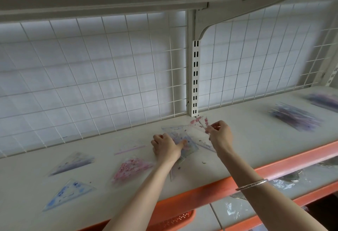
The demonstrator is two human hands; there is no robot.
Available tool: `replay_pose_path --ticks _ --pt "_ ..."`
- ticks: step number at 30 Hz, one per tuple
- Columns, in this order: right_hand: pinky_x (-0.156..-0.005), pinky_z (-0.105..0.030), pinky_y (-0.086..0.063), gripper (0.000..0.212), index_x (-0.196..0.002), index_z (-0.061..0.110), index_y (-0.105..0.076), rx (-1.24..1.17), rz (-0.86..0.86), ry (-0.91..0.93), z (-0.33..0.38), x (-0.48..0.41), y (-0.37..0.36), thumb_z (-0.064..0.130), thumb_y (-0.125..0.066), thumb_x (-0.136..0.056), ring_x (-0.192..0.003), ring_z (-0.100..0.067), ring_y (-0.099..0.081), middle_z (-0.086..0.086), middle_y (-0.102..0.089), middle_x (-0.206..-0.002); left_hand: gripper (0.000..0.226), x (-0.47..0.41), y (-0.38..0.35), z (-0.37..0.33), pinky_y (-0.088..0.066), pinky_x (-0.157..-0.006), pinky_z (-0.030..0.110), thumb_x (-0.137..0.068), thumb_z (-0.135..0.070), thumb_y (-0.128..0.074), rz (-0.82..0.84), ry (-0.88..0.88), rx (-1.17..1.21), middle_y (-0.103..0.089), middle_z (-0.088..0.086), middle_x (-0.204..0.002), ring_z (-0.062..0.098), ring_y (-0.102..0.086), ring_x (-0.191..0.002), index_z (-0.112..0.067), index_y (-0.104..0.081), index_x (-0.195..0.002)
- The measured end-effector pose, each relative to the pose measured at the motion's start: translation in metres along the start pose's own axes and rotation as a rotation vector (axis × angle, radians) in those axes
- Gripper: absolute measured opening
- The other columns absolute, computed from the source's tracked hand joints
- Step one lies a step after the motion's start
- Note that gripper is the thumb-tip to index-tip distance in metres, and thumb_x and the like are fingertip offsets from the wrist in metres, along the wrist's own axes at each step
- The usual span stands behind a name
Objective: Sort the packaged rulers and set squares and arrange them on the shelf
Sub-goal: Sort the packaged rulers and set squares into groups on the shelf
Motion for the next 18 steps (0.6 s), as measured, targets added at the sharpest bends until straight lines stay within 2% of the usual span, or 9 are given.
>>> replay_pose_path --ticks 4,7,9,10,12,18 --pt "-0.053 -0.027 -0.042 0.011 -0.081 0.009 -0.051 -0.2 -0.05 0.011 0.005 0.005 0.002 0.006 -0.055 -0.09 -0.058 -0.018 -0.058 -0.01 -0.067 -0.08 0.067 -0.002 0.002 0.001 -0.036 -0.099 0.036 -0.08 -0.054 -0.068 0.03 0.006 0.105 -0.032 0.012 -0.129 0.03 -0.032 -0.123 -0.006 -0.046 -0.121" --pt "-0.05 -0.024 -0.042 0.006 -0.085 0.005 -0.053 -0.309 -0.003 0.021 0.011 0.009 0.0 0.003 -0.056 -0.09 -0.058 -0.017 -0.059 -0.009 -0.066 -0.077 0.056 -0.004 0.005 0.004 -0.036 -0.099 0.033 -0.082 -0.036 -0.072 -0.019 -0.022 0.206 -0.042 0.013 -0.126 0.03 -0.038 -0.123 -0.008 -0.052 -0.126" --pt "-0.051 -0.024 -0.042 0.005 -0.086 0.003 -0.053 -0.359 0.036 0.012 0.013 0.012 -0.003 0.0 -0.056 -0.09 -0.058 -0.018 -0.058 -0.009 -0.065 -0.076 0.041 -0.004 0.008 0.005 -0.042 -0.09 0.029 -0.082 -0.026 -0.074 -0.055 -0.053 0.281 -0.058 0.012 -0.115 0.027 -0.053 -0.111 -0.007 -0.062 -0.117" --pt "-0.052 -0.024 -0.043 0.005 -0.086 0.003 -0.053 -0.377 0.051 0.003 0.014 0.013 -0.005 0.0 -0.056 -0.09 -0.058 -0.018 -0.058 -0.01 -0.065 -0.076 0.032 -0.003 0.009 0.005 -0.044 -0.081 0.025 -0.081 -0.021 -0.075 -0.069 -0.063 0.344 -0.065 0.01 -0.106 0.024 -0.059 -0.099 -0.007 -0.068 -0.109" --pt "-0.053 -0.025 -0.043 0.004 -0.089 0.002 -0.053 -0.405 0.073 -0.012 0.014 0.014 -0.007 -0.001 -0.056 -0.09 -0.059 -0.018 -0.058 -0.01 -0.065 -0.077 0.018 0.0 0.013 0.006 -0.04 -0.066 0.019 -0.08 -0.015 -0.075 -0.083 -0.07 0.458 -0.071 0.006 -0.091 0.018 -0.062 -0.081 -0.006 -0.073 -0.096" --pt "-0.052 -0.023 -0.043 0.009 -0.083 0.004 -0.053 -0.487 0.112 -0.038 0.015 0.016 -0.009 -0.003 -0.057 -0.088 -0.057 -0.018 -0.057 -0.011 -0.064 -0.075 0.01 -0.002 0.023 0.009 -0.041 -0.066 0.022 -0.081 -0.015 -0.073 -0.088 0.024 0.739 -0.066 -0.001 -0.071 0.012 -0.057 -0.068 -0.006 -0.075 -0.086"
Point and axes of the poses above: each hand's wrist, its own x-axis away from the middle knuckle, its own y-axis out of the back of the hand, z = x × y, the point moved 2 cm from there along -x, towards the middle knuckle
